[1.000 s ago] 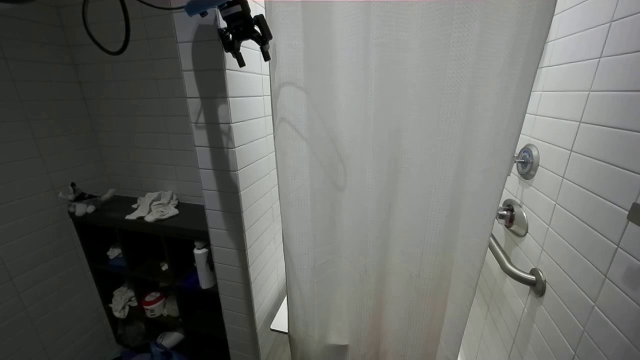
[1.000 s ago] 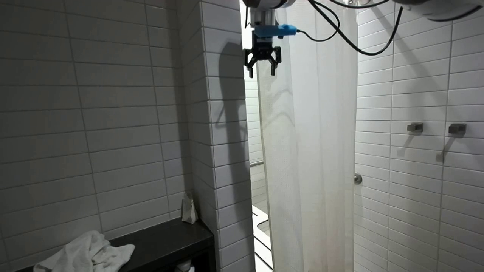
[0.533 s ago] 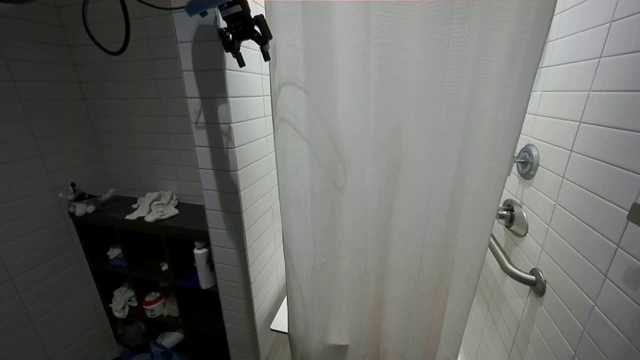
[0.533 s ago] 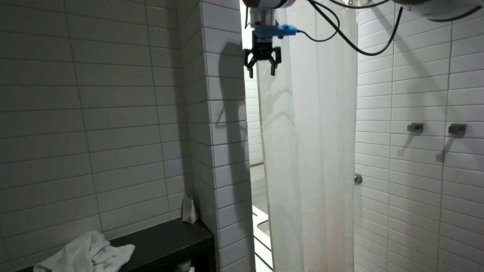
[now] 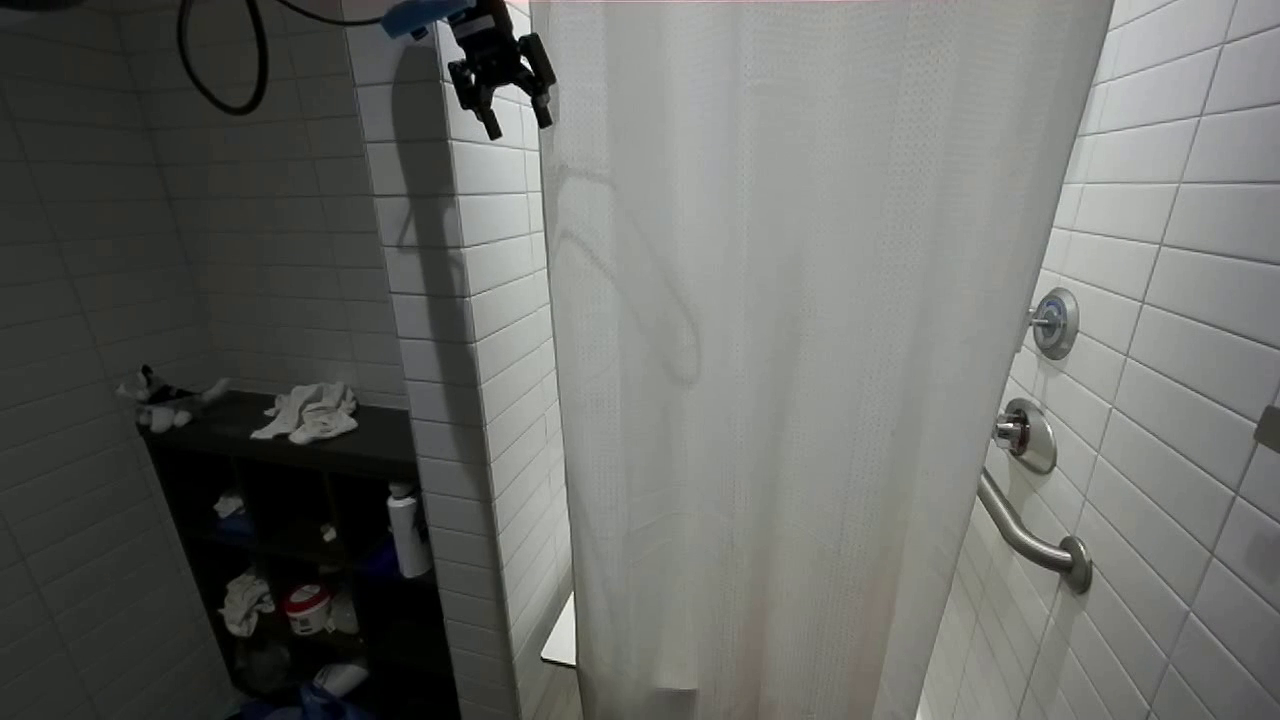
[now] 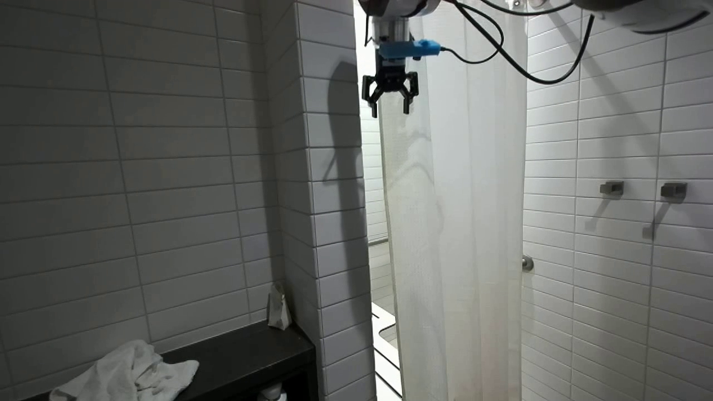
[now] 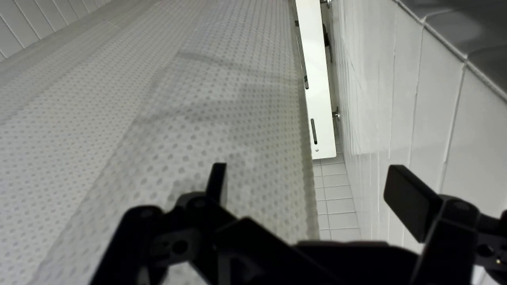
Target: Open the curtain railing
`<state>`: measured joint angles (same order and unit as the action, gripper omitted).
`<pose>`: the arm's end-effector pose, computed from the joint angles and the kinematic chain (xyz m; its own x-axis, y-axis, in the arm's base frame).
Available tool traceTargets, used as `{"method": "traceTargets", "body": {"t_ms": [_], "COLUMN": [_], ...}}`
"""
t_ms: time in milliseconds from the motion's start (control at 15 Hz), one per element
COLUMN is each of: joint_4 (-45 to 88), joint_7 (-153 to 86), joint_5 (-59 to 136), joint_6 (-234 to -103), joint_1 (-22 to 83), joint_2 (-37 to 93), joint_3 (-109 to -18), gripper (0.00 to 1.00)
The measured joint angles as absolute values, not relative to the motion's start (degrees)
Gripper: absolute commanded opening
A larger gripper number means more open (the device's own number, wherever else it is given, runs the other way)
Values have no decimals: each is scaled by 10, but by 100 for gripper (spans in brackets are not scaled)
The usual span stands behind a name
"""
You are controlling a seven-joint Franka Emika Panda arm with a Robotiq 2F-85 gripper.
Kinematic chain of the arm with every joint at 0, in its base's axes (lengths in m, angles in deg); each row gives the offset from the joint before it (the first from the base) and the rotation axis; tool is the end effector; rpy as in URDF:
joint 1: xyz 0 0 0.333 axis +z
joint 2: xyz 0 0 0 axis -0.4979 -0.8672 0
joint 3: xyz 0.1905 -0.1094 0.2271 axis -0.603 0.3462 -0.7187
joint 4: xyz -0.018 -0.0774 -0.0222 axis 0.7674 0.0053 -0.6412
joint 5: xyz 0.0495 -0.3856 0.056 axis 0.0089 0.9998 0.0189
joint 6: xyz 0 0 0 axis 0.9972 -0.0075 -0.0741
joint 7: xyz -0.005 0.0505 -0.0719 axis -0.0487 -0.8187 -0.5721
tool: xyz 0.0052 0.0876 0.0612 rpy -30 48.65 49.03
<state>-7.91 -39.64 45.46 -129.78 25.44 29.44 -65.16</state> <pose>0.6281 -0.0843 0.7086 0.9025 -0.2659 0.3389 -0.3201 -0.9404 0.1146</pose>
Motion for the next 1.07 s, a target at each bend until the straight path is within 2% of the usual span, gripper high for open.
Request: {"method": "traceTargets", "body": {"t_ms": [67, 133, 267, 800, 867, 1067], "joint_4": [-79, -80, -81, -87, -87, -87], "joint_7": [-396, -396, -396, -387, -385, -383], "joint_5": [454, 453, 445, 399, 398, 397], "joint_6": [-1298, -1298, -1299, -1307, -1308, -1309], "joint_1": [250, 243, 229, 170, 166, 160], "joint_2": [294, 294, 294, 293, 293, 292], "joint_3": [-651, -650, -648, -643, -643, -643], "gripper": [100, 75, 69, 5, 1, 0]}}
